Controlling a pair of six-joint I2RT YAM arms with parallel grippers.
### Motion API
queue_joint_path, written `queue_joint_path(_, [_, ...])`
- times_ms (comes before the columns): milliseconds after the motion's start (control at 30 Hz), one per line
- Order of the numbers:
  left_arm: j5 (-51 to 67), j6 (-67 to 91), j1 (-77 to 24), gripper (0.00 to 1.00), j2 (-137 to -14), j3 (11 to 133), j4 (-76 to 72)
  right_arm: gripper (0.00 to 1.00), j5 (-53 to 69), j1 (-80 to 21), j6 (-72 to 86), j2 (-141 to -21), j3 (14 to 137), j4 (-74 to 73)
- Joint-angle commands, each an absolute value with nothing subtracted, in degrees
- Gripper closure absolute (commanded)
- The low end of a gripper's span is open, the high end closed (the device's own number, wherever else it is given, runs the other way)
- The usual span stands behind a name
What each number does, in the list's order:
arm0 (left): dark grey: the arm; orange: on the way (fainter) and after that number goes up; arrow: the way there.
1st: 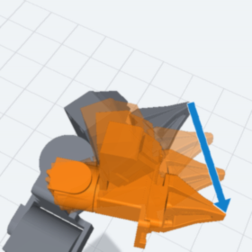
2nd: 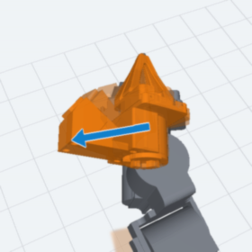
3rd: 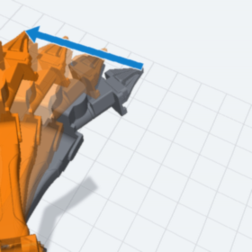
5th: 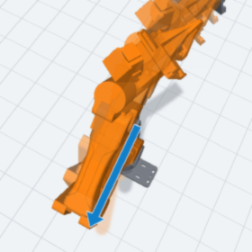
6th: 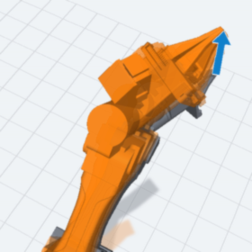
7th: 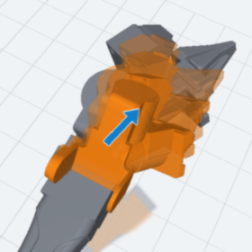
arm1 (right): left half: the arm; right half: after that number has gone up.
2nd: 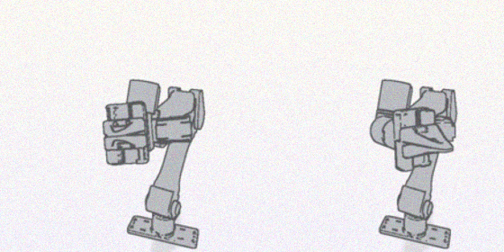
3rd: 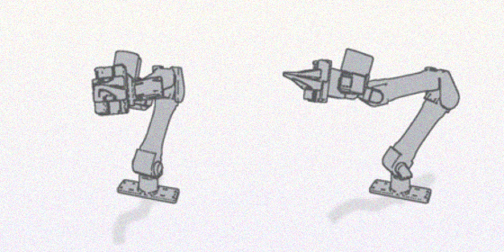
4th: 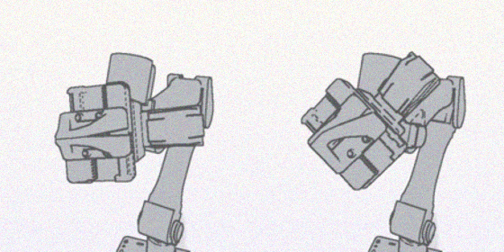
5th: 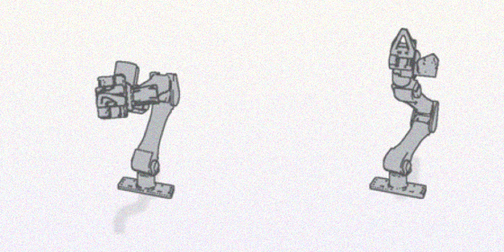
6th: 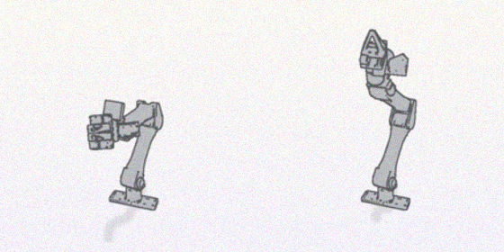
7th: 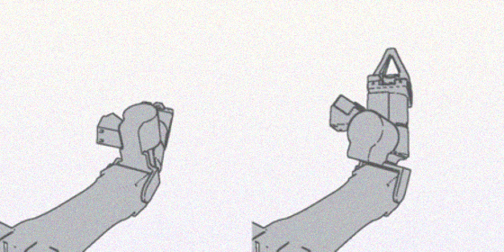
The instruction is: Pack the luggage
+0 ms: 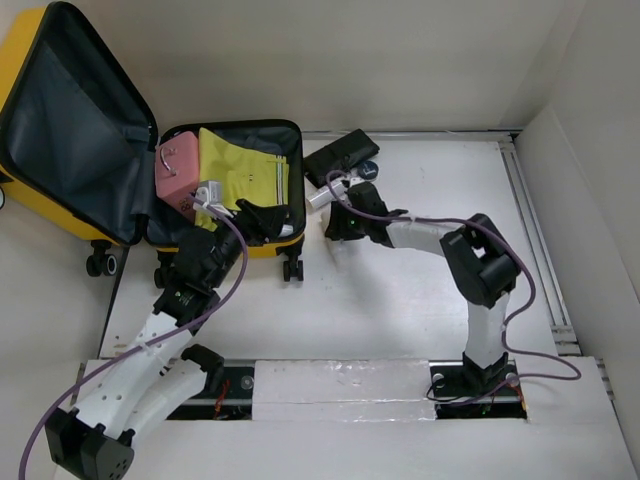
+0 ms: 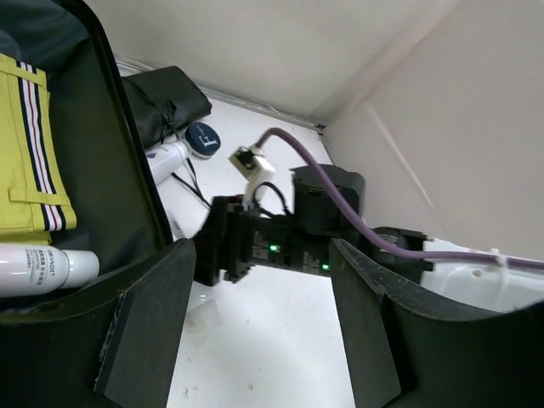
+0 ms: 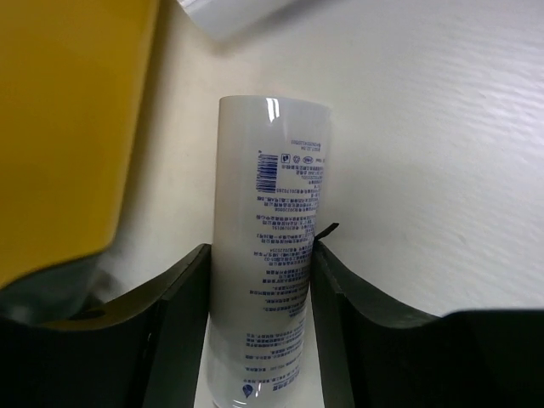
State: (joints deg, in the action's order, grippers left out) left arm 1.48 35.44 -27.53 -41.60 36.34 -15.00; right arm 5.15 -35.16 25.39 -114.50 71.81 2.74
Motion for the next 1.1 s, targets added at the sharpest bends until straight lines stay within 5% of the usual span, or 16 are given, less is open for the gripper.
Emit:
queue_joint_path(0, [1.5,35.2,-27.5,0.41,-41.2,36.2,-18.4,0.72,4.1,-33.8,25.6,-104.5,69.4,4.8])
queue_joint_path(133, [2.2,35.2,-27.5,0.41,-41.7,36.5,-19.3,0.74,7.2,-33.8,25.6,-97.7,71.8,4.8])
queue_joint_path(333, [1.5,36.2,-27.5,0.41,-39.8,36.5,-18.7,0.72,12.2,-38.9,26.1,-104.0,87.9,3.3])
queue_joint_path(567, [-1.1,35.6,-27.5,0.41,-36.8,37.4,-15.0,0.27,19.1,-39.6,31.6,-115.5,103.2,2.6])
queue_joint_path(867, [2.0,36.1,-27.5,0.41,-38.9,36.0,-19.1,0.29,3.2,-29.3,33.0,-108.0,84.9,5.5])
queue_joint_path(1067, [2.5,36.6,-27.5,0.41,-38.9,34.7,-19.9,0.27,-3.9,-27.1,33.7,-116.5,91.7,-1.6])
